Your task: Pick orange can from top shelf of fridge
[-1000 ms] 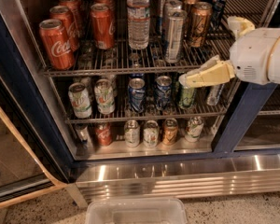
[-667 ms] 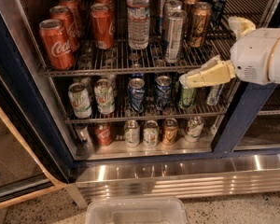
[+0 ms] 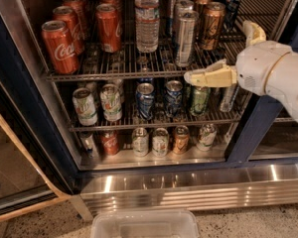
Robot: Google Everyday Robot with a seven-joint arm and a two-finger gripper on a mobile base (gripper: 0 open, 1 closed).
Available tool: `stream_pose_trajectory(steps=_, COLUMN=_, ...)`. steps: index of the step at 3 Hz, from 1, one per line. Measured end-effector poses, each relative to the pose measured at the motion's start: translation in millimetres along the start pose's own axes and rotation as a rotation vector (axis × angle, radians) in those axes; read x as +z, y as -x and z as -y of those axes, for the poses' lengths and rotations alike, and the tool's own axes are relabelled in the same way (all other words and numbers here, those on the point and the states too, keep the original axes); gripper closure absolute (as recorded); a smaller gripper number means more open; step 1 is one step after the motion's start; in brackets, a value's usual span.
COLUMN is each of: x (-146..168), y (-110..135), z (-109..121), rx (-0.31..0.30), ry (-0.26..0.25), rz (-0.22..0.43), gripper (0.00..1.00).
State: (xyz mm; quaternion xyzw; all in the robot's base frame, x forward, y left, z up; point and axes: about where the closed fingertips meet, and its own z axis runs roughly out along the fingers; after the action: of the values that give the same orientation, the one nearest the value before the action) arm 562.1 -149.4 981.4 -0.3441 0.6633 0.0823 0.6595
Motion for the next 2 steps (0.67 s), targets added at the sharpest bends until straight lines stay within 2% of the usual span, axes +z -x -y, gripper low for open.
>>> stream_pose_trajectory(steps=1, x=7.6, y=-9.5, z=12.7, rx=0.054, ry=-0.074, rz=0.071, gripper=0.00)
stream_pose_trajectory(steps=2, x=14.5, y=-15.9, z=22.3, rx=0.085, ry=-0.127, rz=0.101, gripper=0.00)
